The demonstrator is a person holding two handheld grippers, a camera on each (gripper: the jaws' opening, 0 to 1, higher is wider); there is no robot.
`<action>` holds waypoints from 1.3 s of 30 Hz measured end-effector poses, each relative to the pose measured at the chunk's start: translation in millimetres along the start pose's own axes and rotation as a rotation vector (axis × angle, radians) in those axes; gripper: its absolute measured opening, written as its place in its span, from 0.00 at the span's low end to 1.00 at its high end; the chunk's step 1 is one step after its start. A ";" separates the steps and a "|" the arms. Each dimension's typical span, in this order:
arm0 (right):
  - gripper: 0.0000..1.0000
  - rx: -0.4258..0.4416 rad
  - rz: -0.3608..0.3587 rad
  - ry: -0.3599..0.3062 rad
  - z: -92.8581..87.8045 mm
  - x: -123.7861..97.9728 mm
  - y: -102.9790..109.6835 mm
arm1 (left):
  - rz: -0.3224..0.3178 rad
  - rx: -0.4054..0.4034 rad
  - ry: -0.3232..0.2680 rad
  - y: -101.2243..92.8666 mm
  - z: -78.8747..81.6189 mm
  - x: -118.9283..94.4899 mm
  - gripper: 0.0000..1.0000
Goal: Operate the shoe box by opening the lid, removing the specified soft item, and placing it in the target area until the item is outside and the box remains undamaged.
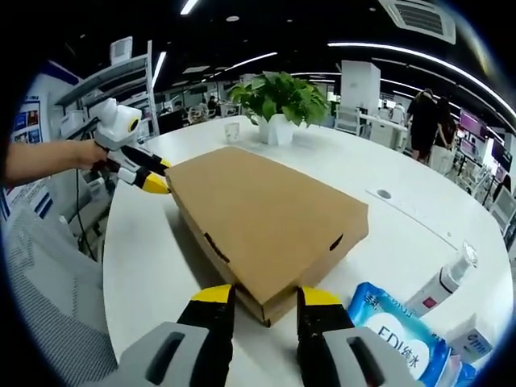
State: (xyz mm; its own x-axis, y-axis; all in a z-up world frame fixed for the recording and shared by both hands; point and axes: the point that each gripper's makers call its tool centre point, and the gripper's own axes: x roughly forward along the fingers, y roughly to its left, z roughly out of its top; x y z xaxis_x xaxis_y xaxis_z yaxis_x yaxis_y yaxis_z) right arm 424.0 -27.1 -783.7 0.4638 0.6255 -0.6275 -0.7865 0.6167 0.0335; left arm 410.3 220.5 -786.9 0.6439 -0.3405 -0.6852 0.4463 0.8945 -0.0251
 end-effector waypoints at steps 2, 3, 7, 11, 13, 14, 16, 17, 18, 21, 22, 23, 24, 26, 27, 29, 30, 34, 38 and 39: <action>0.27 0.002 -0.006 0.003 0.6 0.6 -3.7 | -0.002 0.000 -0.002 0.3 3.9 3.2 0.35; 0.27 0.005 -0.008 0.003 0.8 0.8 -5.2 | -0.002 0.003 -0.001 0.2 5.1 4.4 0.35; 0.27 0.015 -0.023 0.000 0.9 0.4 -10.7 | -0.008 0.006 -0.002 0.1 10.4 9.9 0.35; 0.27 0.022 -0.032 0.000 0.3 -0.6 -12.8 | -0.015 0.013 0.005 2.6 14.3 14.2 0.35; 0.27 0.032 -0.037 -0.001 -0.3 -1.6 -14.2 | -0.016 0.016 0.008 2.8 14.7 15.3 0.35; 0.27 0.034 -0.039 -0.002 -0.7 -1.9 -14.7 | -0.017 0.016 0.007 2.5 15.0 15.5 0.35; 0.27 0.033 -0.040 -0.004 -1.0 -2.2 -14.9 | -0.018 0.016 0.007 1.5 15.2 15.5 0.35; 0.27 0.035 -0.040 -0.004 -1.1 -2.4 -15.1 | -0.018 0.017 0.007 0.7 15.2 15.3 0.35; 0.27 0.037 -0.040 -0.004 -1.1 -2.5 -15.1 | -0.017 0.016 0.008 0.3 15.1 15.0 0.35; 0.28 0.032 -0.036 -0.006 -0.9 -2.5 -14.9 | -0.015 0.013 0.011 0.0 14.5 14.2 0.35; 0.28 0.033 -0.036 -0.005 -0.8 -2.5 -15.0 | -0.015 0.012 0.013 -1.1 14.2 13.4 0.35; 0.28 0.033 -0.035 -0.003 -0.8 -2.5 -15.1 | -0.016 0.011 0.014 -1.5 13.9 13.0 0.35; 0.28 0.031 -0.035 -0.002 -0.8 -2.4 -15.0 | -0.015 0.009 0.014 -1.9 13.6 12.6 0.35; 0.28 0.036 -0.036 -0.001 -0.7 -2.5 -14.6 | -0.013 0.006 0.009 -1.7 13.6 12.6 0.35; 0.28 0.038 -0.036 -0.001 -0.7 -2.6 -14.5 | -0.013 0.006 0.008 -1.6 13.7 12.6 0.35; 0.28 0.034 -0.036 -0.001 -0.9 -2.8 -14.6 | -0.013 0.007 0.009 -2.2 13.7 12.4 0.35; 0.28 0.034 -0.036 -0.002 -1.0 -3.0 -14.3 | -0.013 0.007 0.010 -2.4 13.7 12.3 0.35; 0.28 0.040 -0.040 -0.009 -1.6 -5.1 -14.2 | 0.000 -0.010 0.016 -1.0 12.1 11.8 0.34; 0.34 0.040 -0.075 -0.052 3.0 -12.2 -14.9 | 0.016 -0.008 0.014 -1.8 7.4 7.5 0.38; 0.36 0.039 -0.085 -0.056 3.1 -14.3 -16.0 | 0.018 -0.011 0.007 -2.1 7.2 4.5 0.39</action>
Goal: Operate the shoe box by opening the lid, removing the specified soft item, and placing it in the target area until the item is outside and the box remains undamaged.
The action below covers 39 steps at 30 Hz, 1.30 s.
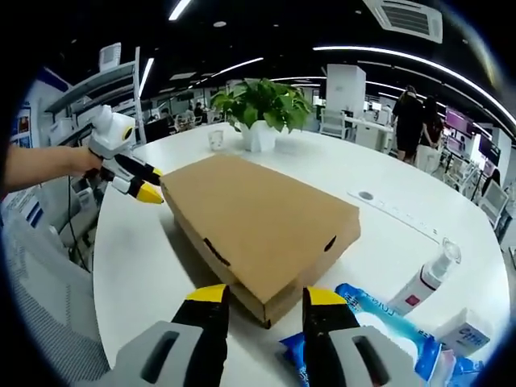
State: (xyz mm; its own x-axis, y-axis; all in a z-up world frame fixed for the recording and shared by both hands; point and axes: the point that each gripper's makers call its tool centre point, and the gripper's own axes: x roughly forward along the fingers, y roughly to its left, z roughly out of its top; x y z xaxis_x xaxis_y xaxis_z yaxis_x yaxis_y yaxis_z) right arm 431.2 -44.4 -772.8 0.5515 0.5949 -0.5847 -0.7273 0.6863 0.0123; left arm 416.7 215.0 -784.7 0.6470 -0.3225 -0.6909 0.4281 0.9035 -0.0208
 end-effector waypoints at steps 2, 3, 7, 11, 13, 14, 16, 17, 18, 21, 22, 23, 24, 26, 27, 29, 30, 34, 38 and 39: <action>0.37 -0.005 -0.019 -0.021 2.3 -5.4 -2.6 | 0.007 -0.014 -0.011 0.9 -0.5 -5.4 0.39; 0.37 0.006 -0.024 -0.032 3.2 -10.0 -3.4 | 0.009 -0.021 -0.016 1.0 -0.9 -7.6 0.40; 0.41 0.021 -0.039 -0.042 3.1 -23.3 -7.5 | 0.012 -0.040 -0.038 -2.1 -3.1 -18.7 0.42; 0.43 0.041 -0.074 -0.072 3.8 -43.4 -14.6 | 0.021 -0.042 -0.067 -8.4 -2.1 -32.0 0.44; 0.45 0.047 -0.080 -0.077 1.9 -51.3 -16.1 | 0.024 -0.050 -0.083 -11.3 0.2 -38.0 0.46; 0.46 0.054 -0.091 -0.086 1.1 -57.7 -17.8 | 0.024 -0.054 -0.102 -13.8 2.8 -42.5 0.47; 0.49 0.060 -0.101 -0.086 -2.0 -65.5 -19.3 | 0.027 -0.056 -0.126 -17.1 6.3 -49.1 0.47; 0.51 0.069 -0.111 -0.084 -4.8 -71.2 -20.7 | 0.027 -0.056 -0.133 -19.0 7.2 -52.1 0.47; 0.53 0.069 -0.114 -0.085 -7.2 -76.4 -20.8 | 0.029 -0.059 -0.137 -20.5 7.8 -55.2 0.48; 0.54 0.072 -0.136 -0.089 -13.9 -90.1 -23.0 | 0.035 -0.069 -0.162 -25.9 11.0 -65.5 0.52; 0.56 0.072 -0.138 -0.089 -14.8 -91.7 -23.2 | 0.035 -0.067 -0.166 -27.9 11.5 -67.7 0.53; 0.57 0.069 -0.150 -0.088 -18.1 -97.4 -24.2 | 0.034 -0.063 -0.171 -31.2 12.1 -71.4 0.54; 0.58 0.067 -0.160 -0.087 -21.1 -102.8 -25.3 | 0.036 -0.062 -0.176 -33.1 12.5 -73.9 0.56; 0.60 0.073 -0.174 -0.089 -25.0 -110.6 -27.4 | 0.031 -0.060 -0.197 -39.6 14.6 -80.4 0.57; 0.60 0.084 -0.184 -0.096 -27.0 -116.6 -28.8 | 0.028 -0.059 -0.200 -43.3 14.9 -83.4 0.58; 0.62 0.097 -0.205 -0.098 -32.9 -126.5 -32.4 | 0.027 -0.053 -0.206 -47.4 14.9 -87.2 0.59; 0.64 0.099 -0.218 -0.097 -35.4 -130.2 -34.7 | 0.028 -0.049 -0.212 -50.1 15.2 -90.0 0.59; 0.67 0.125 -0.251 -0.096 -46.1 -149.4 -41.0 | 0.027 -0.053 -0.229 -59.1 14.4 -96.6 0.63; 0.69 0.140 -0.288 -0.101 -53.6 -167.0 -45.3 | 0.027 -0.057 -0.234 -69.8 11.2 -100.8 0.70; 0.70 0.142 -0.297 -0.100 -55.5 -170.6 -45.7 | 0.030 -0.059 -0.236 -71.3 10.5 -102.0 0.72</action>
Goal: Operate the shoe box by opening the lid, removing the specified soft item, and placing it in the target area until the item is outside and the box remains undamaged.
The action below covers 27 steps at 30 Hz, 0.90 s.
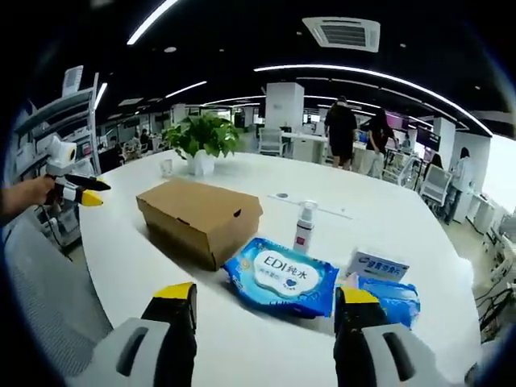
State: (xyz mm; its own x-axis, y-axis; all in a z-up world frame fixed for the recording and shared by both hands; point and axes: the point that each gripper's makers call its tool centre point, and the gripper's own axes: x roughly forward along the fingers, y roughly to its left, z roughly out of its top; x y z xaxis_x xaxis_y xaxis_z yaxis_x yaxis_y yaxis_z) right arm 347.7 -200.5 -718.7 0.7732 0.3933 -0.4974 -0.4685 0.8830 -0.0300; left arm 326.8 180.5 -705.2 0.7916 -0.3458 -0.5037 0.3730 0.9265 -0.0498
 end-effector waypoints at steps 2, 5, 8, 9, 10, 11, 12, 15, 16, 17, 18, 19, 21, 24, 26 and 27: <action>0.72 -0.005 -0.006 0.001 -2.6 -5.8 -0.9 | 0.003 -0.011 -0.010 -3.8 0.2 -3.2 0.75; 0.75 -0.016 -0.013 0.006 -7.8 -14.9 0.2 | 0.011 -0.010 -0.027 -8.5 1.8 -8.3 0.78; 0.79 -0.008 -0.012 0.003 -12.8 -25.4 3.9 | 0.033 -0.013 -0.051 -10.8 3.5 -15.8 0.81; 0.81 -0.004 -0.010 -0.002 -14.2 -28.9 5.9 | 0.038 -0.022 -0.067 -12.9 4.7 -19.5 0.82; 0.82 0.004 -0.011 -0.004 -15.4 -31.4 7.2 | 0.039 -0.025 -0.072 -14.3 4.1 -21.9 0.83; 0.84 0.011 -0.010 -0.005 -16.7 -33.6 8.8 | 0.042 -0.028 -0.076 -15.8 2.5 -25.3 0.85; 0.85 0.013 -0.008 -0.010 -18.0 -36.9 11.4 | 0.044 -0.030 -0.078 -17.2 1.1 -27.6 0.86; 0.90 0.013 -0.009 -0.020 -20.3 -43.6 17.1 | 0.046 -0.026 -0.079 -21.8 -4.8 -33.6 0.90; 0.91 0.010 -0.009 -0.022 -20.9 -45.0 18.5 | 0.047 -0.021 -0.080 -24.1 -7.1 -36.1 0.91; 0.92 0.006 -0.011 -0.025 -21.4 -47.2 19.8 | 0.043 -0.018 -0.082 -26.4 -8.3 -37.7 0.93; 0.94 0.005 -0.012 -0.027 -21.6 -48.3 20.5 | 0.037 -0.011 -0.085 -30.2 -9.9 -39.6 0.95; 0.95 0.005 -0.011 -0.028 -22.0 -49.3 21.3 | 0.033 -0.004 -0.082 -32.6 -11.5 -40.5 0.96; 0.98 0.002 -0.011 -0.034 -21.5 -52.6 23.2 | 0.028 0.009 -0.074 -38.5 -15.4 -42.8 1.00; 0.99 0.018 -0.017 -0.042 -20.4 -57.9 22.5 | 0.015 0.022 -0.085 -46.0 -15.3 -48.2 1.00; 0.99 0.033 -0.019 -0.043 -21.2 -60.2 23.0 | 0.013 0.016 -0.099 -48.3 -13.8 -50.3 1.00; 0.99 0.034 -0.020 -0.044 -21.8 -61.2 23.5 | 0.016 0.015 -0.105 -48.8 -13.8 -51.0 1.00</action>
State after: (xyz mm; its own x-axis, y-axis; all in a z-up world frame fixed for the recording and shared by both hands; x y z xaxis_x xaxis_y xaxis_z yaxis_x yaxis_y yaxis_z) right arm 280.0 -209.4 -707.9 0.8010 0.3854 -0.4581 -0.4380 0.8989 -0.0097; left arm 261.5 155.0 -688.9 0.8433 -0.3455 -0.4116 0.3669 0.9298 -0.0289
